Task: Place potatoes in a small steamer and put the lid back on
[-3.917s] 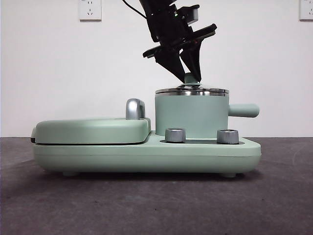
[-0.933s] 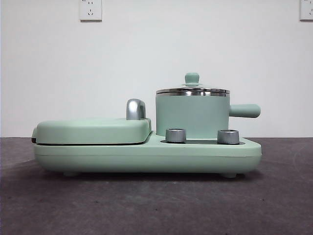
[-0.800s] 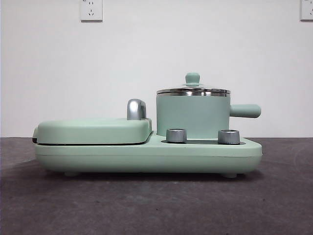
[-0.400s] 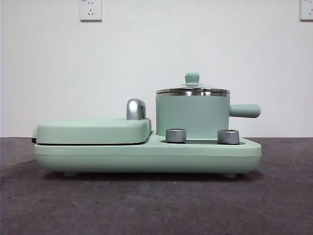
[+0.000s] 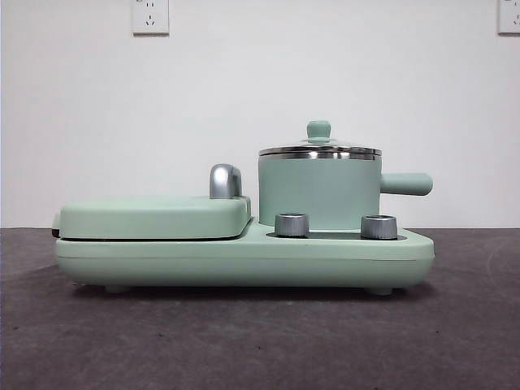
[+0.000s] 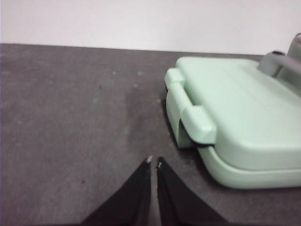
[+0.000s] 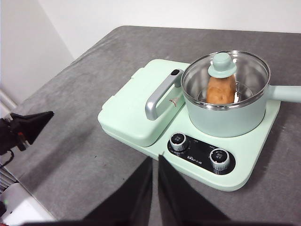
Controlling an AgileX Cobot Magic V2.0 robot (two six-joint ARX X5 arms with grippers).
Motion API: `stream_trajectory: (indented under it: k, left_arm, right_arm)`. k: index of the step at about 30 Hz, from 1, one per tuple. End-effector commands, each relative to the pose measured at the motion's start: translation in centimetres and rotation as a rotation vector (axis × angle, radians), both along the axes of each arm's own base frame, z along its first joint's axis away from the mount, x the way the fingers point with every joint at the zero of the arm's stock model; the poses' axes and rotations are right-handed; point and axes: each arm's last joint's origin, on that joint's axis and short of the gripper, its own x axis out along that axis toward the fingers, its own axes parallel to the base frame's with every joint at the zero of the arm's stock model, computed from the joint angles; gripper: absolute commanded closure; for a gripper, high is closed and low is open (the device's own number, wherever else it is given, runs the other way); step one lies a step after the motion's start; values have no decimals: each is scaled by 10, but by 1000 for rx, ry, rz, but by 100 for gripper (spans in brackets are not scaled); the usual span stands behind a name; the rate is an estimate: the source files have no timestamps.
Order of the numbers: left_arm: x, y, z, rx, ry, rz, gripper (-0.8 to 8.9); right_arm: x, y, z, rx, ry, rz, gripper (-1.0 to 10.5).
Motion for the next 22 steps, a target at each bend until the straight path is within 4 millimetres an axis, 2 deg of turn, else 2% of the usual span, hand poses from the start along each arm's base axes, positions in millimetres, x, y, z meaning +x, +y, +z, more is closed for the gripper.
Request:
stream_trajectory:
  k: [1,6,22]
  left_arm:
    - [2,1,-9,-20,20,29,794]
    - [2,2,-11,-11,27,77,794]
    - [2,2,-11,-12,26,78,794]
  right_arm:
    - [0,1,2,8,-9,5,929]
    - [0,1,3,9,-12,5,929]
    - [0,1,3,10,-12,5,929]
